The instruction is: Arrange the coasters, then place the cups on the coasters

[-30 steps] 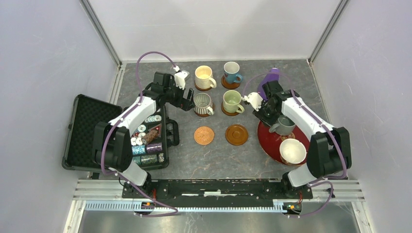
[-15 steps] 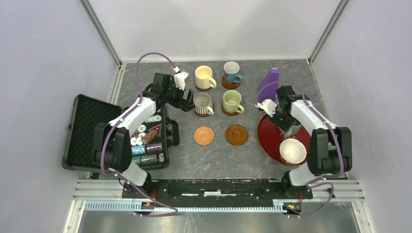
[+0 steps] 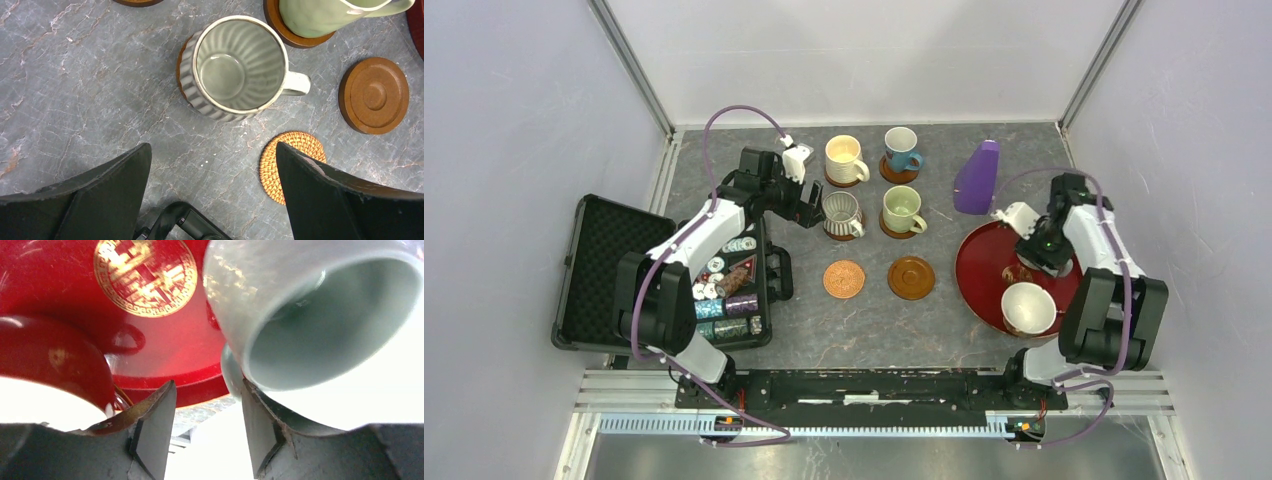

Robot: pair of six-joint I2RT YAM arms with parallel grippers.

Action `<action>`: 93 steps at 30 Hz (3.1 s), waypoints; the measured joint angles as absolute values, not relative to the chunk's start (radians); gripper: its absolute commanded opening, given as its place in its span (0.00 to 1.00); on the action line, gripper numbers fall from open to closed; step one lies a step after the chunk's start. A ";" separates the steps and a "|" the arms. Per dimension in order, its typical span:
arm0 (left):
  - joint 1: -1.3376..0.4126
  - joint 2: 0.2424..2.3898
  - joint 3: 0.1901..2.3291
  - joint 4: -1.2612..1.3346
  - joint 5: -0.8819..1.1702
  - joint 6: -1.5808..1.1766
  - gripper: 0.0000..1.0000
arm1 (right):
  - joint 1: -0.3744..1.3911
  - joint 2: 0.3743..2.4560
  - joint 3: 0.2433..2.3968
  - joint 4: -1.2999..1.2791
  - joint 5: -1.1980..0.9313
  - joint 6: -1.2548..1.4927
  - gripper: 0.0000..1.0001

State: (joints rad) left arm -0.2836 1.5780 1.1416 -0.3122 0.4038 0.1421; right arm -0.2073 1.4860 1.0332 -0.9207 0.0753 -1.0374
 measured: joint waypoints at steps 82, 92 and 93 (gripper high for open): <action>-0.230 1.412 1.169 -0.409 0.167 -0.040 1.00 | 0.796 1.663 1.378 -0.638 -0.070 -0.222 0.00; -0.225 1.352 1.080 -0.410 0.167 -0.069 1.00 | 0.936 1.751 1.378 -0.613 0.094 -0.046 0.00; -0.224 1.347 1.074 -0.410 0.167 -0.069 1.00 | 0.941 1.750 1.377 -0.611 0.109 -0.028 0.00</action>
